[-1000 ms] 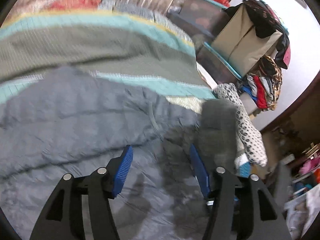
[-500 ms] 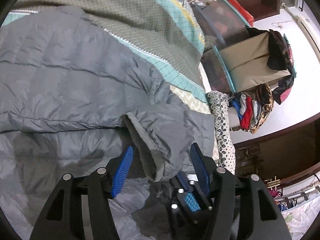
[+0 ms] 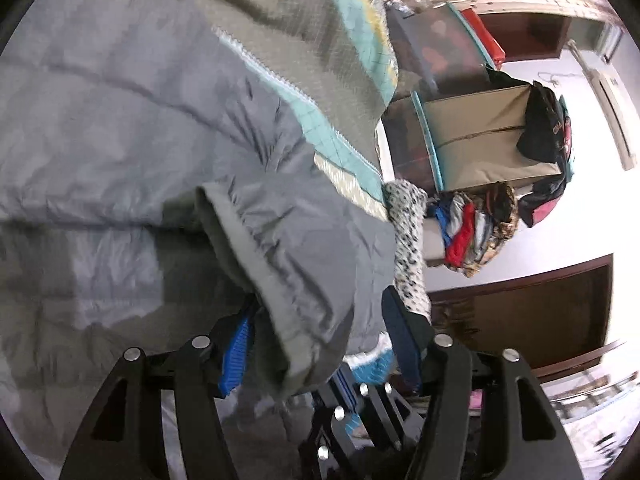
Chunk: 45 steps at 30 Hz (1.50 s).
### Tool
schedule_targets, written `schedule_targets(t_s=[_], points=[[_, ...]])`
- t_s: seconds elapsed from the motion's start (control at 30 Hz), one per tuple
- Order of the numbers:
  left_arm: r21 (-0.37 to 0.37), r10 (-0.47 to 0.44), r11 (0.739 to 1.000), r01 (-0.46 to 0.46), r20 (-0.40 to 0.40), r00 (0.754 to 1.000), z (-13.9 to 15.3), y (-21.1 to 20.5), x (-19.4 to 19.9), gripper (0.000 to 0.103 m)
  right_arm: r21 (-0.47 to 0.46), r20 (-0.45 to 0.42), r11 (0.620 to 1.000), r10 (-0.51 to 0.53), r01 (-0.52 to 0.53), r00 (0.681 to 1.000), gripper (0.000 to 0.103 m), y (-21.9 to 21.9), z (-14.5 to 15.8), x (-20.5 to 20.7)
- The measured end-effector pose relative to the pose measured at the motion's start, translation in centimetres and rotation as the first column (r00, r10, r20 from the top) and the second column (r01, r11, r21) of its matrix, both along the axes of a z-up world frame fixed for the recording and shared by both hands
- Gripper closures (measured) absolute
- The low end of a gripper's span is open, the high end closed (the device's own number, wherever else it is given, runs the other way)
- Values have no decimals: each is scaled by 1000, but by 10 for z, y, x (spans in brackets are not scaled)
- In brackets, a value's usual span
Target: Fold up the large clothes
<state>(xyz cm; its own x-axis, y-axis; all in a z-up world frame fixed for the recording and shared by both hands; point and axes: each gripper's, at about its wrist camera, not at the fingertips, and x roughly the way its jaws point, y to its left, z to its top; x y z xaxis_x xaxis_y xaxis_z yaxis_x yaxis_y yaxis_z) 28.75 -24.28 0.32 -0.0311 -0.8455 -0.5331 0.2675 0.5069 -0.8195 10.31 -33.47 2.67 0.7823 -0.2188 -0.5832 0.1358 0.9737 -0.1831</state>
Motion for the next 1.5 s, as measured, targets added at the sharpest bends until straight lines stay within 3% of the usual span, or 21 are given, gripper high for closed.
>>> schedule_targets(t_s=[0.07,0.1,0.13,0.17,0.23,0.43,0.6,0.87,1.03,1.27,1.5], points=[[36,0,999,-1,46,999,5,-3,3,63,10,-2,1000,1,-1,1000,101,-1,2,-1],[54,0,999,-3,66,998,8,-3,5,67,17,-2,1000,-1,1,1000,100,-3,3,-2],[63,2,998,-7,84,996,10,-2,7,68,37,4,999,-13,12,1000,91,-7,5,-6],[78,7,997,-16,117,993,16,0,10,70,50,15,998,-31,30,999,74,-12,7,-9],[99,13,995,-31,173,985,26,4,17,70,78,44,994,-78,74,996,66,-24,11,-20],[135,92,980,-144,333,938,67,44,61,70,177,31,967,-194,185,981,66,-70,14,-34],[171,212,939,-299,397,893,81,110,102,70,258,6,945,-211,202,977,66,-89,12,-19],[190,374,871,-453,341,862,50,215,124,70,377,8,913,-169,154,986,66,-100,26,40],[221,392,856,-467,313,865,22,245,118,70,355,-11,932,-71,71,997,66,-72,28,85],[280,414,820,-499,313,855,-11,260,116,70,438,-194,890,-40,123,980,66,-76,-23,146],[361,356,796,-486,371,858,-43,257,114,70,464,-252,874,-25,144,967,66,-79,-57,166]])
